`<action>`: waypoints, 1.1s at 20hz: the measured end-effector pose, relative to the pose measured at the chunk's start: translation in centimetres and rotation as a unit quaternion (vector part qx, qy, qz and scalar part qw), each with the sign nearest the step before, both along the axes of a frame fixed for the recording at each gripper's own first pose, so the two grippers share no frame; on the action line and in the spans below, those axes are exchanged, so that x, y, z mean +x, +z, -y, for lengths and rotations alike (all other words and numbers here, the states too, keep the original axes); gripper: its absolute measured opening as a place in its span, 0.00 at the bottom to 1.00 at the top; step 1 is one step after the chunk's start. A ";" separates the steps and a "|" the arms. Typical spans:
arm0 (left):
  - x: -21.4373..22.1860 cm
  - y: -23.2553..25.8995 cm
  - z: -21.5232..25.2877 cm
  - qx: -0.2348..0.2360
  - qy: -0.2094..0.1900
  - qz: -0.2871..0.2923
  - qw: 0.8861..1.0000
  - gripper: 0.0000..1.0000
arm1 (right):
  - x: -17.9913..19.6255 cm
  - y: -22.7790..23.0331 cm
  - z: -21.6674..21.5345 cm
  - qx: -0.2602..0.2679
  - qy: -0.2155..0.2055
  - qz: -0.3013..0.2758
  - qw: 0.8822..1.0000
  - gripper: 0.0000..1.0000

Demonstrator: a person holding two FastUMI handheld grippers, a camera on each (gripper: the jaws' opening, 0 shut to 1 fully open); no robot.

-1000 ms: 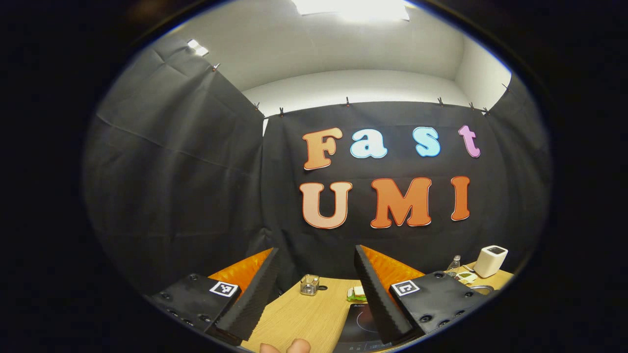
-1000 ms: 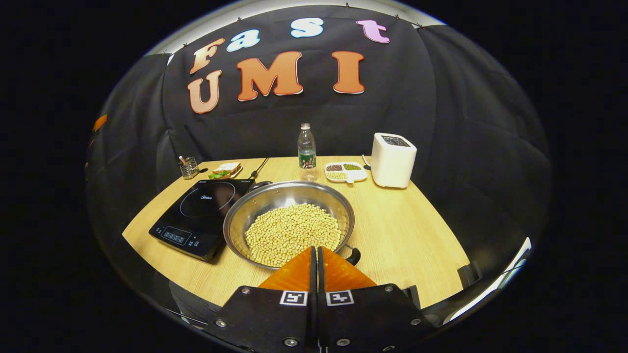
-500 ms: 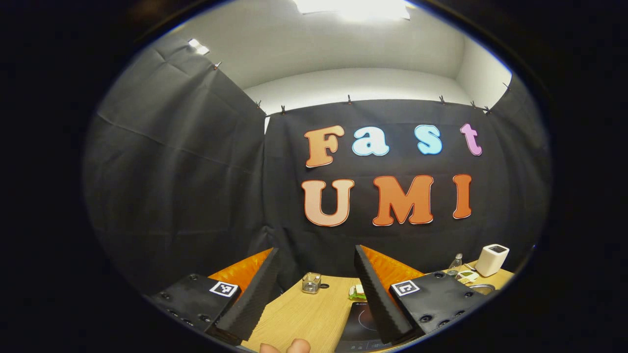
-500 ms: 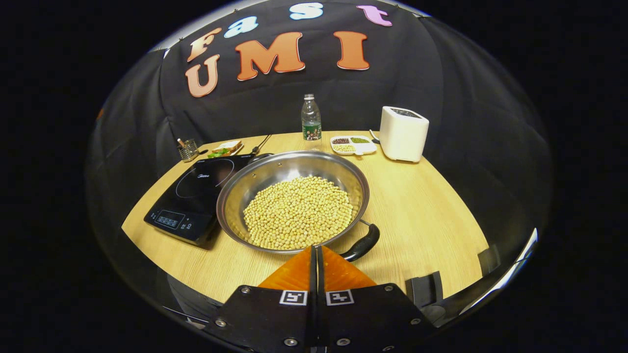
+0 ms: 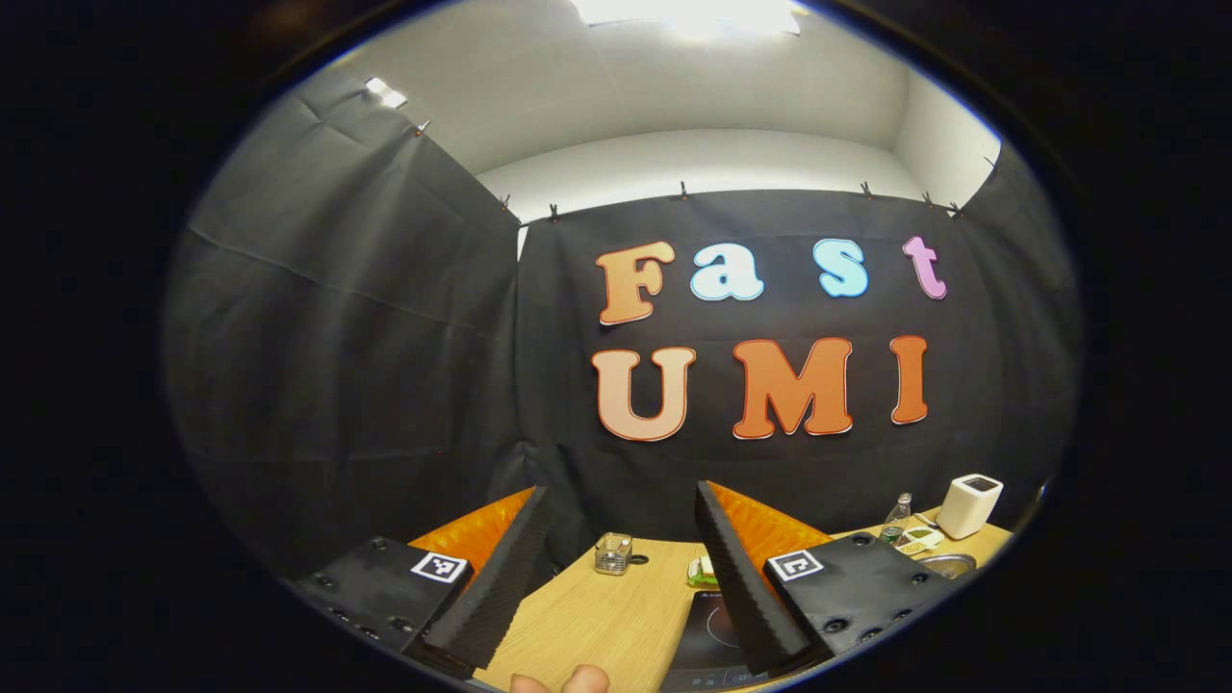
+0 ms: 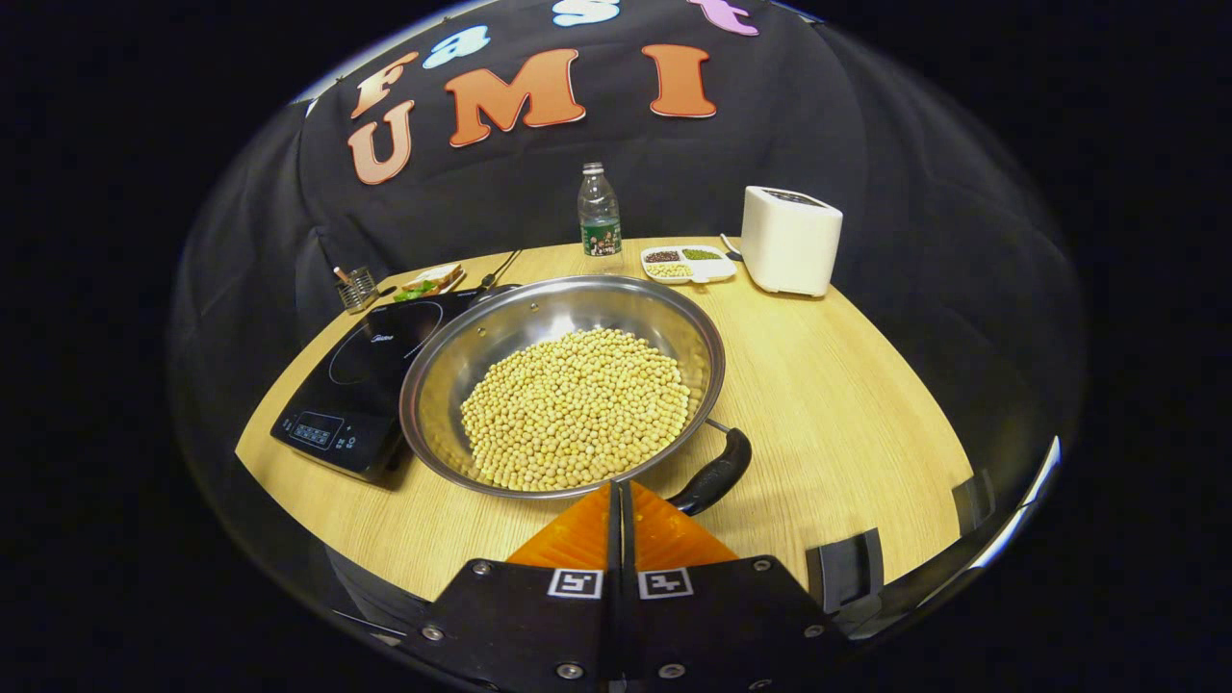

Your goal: First push the handle of the pot to place it horizontally, then grasp the pot with both hands and set it on the induction cooktop.

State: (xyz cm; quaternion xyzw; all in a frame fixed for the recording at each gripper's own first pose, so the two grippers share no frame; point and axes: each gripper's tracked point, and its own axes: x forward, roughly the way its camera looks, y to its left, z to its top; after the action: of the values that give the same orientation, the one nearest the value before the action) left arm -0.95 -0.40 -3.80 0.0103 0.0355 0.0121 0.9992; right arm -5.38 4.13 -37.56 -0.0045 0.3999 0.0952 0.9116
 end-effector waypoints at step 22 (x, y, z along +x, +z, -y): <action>1.4 -1.9 0.5 0.003 0.002 -0.016 1.000 0.99 | 3.2 -0.3 4.2 -0.028 -0.043 0.002 0.999 0.00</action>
State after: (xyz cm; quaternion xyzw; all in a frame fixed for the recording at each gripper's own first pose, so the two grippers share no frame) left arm 0.42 -0.87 -5.72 0.0136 0.0510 0.0140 0.9985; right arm -2.20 -0.11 -37.86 -0.0127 0.4007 0.0444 0.9150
